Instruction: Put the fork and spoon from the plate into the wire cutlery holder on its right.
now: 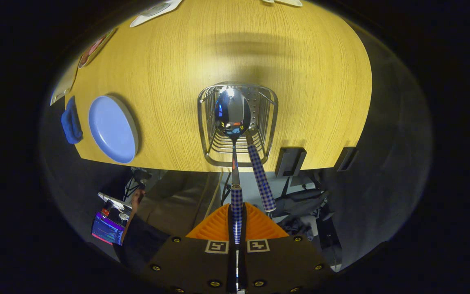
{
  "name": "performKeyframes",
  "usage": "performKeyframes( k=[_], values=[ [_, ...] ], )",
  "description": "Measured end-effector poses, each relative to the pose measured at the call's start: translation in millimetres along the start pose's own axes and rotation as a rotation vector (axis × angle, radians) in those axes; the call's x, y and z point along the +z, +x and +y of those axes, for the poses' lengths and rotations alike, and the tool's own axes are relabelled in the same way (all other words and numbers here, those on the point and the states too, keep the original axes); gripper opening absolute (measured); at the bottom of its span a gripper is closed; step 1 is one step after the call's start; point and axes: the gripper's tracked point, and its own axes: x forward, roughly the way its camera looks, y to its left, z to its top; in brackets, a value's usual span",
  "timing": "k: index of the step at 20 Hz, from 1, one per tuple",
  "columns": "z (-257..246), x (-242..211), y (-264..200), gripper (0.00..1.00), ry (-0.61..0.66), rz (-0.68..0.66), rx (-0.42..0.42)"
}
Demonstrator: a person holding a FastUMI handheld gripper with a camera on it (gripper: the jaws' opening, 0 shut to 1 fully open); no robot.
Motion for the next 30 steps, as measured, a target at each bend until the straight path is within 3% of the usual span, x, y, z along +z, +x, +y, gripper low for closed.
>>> performKeyframes(
  k=[21, 24, 29, 30],
  values=[
    [-2, 27, 12, 0.02, -0.064, 0.171, -0.149],
    [-1, 34, 11, 0.10, -0.084, 0.152, -0.162],
    [-3, 32, 6, 0.13, -0.092, 0.128, -0.176],
    [-4, 30, 5, 0.23, -0.088, 0.120, -0.169]
  ],
)
